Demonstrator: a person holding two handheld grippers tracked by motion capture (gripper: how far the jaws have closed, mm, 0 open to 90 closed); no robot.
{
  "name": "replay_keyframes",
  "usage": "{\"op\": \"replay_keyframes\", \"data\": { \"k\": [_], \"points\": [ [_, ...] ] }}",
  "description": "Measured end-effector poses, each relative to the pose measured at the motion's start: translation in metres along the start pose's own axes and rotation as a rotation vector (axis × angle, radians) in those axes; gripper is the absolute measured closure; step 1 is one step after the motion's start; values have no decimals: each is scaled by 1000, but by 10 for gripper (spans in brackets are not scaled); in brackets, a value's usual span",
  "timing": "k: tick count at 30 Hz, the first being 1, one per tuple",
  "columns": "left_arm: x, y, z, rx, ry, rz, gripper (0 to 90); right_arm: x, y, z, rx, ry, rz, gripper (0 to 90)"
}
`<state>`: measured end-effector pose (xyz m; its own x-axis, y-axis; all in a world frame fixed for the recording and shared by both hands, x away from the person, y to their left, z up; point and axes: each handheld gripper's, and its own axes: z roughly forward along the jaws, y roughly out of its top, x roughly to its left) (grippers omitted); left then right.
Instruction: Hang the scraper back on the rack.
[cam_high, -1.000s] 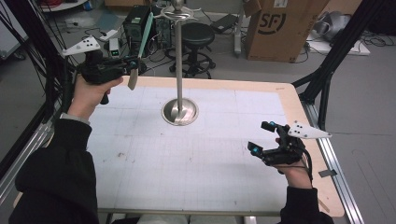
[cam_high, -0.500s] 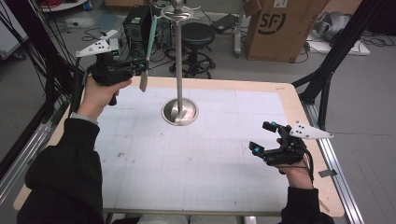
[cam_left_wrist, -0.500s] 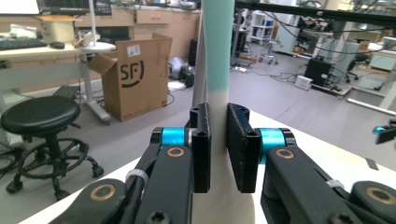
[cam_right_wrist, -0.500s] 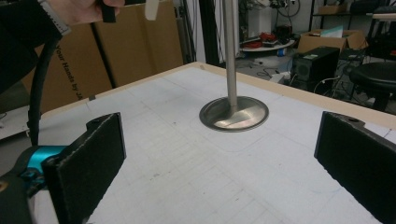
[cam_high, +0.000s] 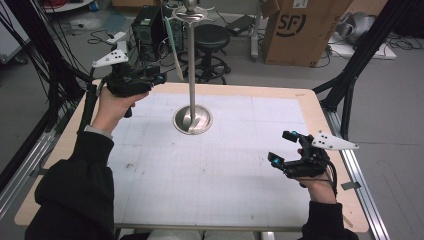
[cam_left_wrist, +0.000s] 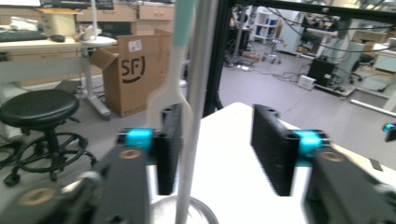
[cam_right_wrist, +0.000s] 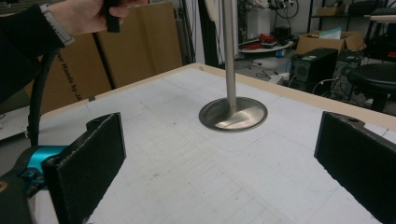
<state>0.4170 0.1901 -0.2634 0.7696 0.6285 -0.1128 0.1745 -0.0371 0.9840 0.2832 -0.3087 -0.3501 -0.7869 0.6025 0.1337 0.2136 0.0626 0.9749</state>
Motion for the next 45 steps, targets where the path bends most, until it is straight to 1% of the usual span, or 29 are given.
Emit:
{"op": "replay_keyframes", "data": {
  "k": [2, 3, 4, 5, 7, 10, 12, 14, 15, 16, 17, 18, 20, 22, 23, 25, 26, 27, 28, 32, 33, 35, 37, 38, 39, 40, 42, 45],
  "points": [
    [-2, -6, -1, 19, -10, 12, 409, 1, 0, -1, -2, -1, -1, 10],
    [-3, -9, -1, 28, -11, 15, 355, 2, 0, -1, 0, -4, -3, 10],
    [-3, -12, -2, 49, -10, 17, 308, 2, 0, -1, 1, -6, -1, 10],
    [-4, -15, -4, 57, -7, 12, 293, 2, 0, -1, 1, -9, -1, 10],
    [-4, -22, -9, 51, 1, 17, 245, 3, 1, -2, 0, -11, 0, 10],
    [-5, -31, -17, 38, -23, 11, 106, 4, 1, -2, -7, -14, 1, 10],
    [-7, -39, -24, 27, -26, 6, 60, 4, 0, -3, -12, -19, 1, 10],
    [-9, -50, -30, 22, -31, 12, 60, 4, 0, -2, -11, -24, 3, 10],
    [-10, -57, -33, 26, -30, 23, 48, 3, 0, -2, -9, -24, -3, 10],
    [-11, -63, -36, 29, -27, 33, 25, 3, 0, -2, -8, -24, 0, 10],
    [-12, -69, -40, 30, -29, 22, 17, 3, -1, -1, -7, -26, 0, 10],
    [-12, -75, -43, 29, -36, 22, 17, 3, -1, -1, -5, -28, 2, 11],
    [-15, -87, -49, 20, -26, 29, 17, 2, -1, -1, -5, -32, -1, 10],
    [-17, -99, -55, 10, -30, 24, 17, 2, -2, 0, -2, -32, 0, 10],
    [-19, -104, -58, 8, -21, 25, 16, 1, -2, 1, -2, -36, 0, 10],
    [-20, -112, -64, -1, -23, 21, 17, 1, -2, 2, -1, -36, 6, 10],
    [-21, -116, -67, 1, -16, 24, 17, 0, -3, 2, -4, -38, 4, 10],
    [-22, -117, -69, 15, -8, 33, 17, 0, -3, 2, -6, -41, 5, 10],
    [-24, -119, -72, 14, 5, 52, 17, -1, -4, 2, -13, -47, -3, 10],
    [-33, -122, -88, -18, 10, 104, 17, -4, -6, 0, -45, -66, -5, 10],
    [-34, -123, -93, -25, 17, 113, 17, -5, -7, 0, -45, -73, -1, 10],
    [-34, -125, -101, -41, 27, 142, 17, -7, -9, -1, -49, -83, 3, 10],
    [-31, -124, -107, -28, 35, 133, 17, -10, -12, -2, -42, -95, 9, 10],
    [-30, -124, -111, -34, 40, 128, 17, -11, -13, -2, -38, -106, 5, 10],
    [-28, -124, -114, -50, 43, 121, 17, -11, -14, -2, -36, -111, 8, 10],
    [-27, -124, -118, -56, 48, 115, 17, -13, -16, -2, -38, -114, 12, 10],
    [-23, -124, -123, -54, 62, 102, 17, -15, -20, -2, -28, -121, 20, 10],
    [-18, -126, -130, -53, 71, 58, 17, -17, -23, -3, -21, -126, 29, 10]
  ]
}}
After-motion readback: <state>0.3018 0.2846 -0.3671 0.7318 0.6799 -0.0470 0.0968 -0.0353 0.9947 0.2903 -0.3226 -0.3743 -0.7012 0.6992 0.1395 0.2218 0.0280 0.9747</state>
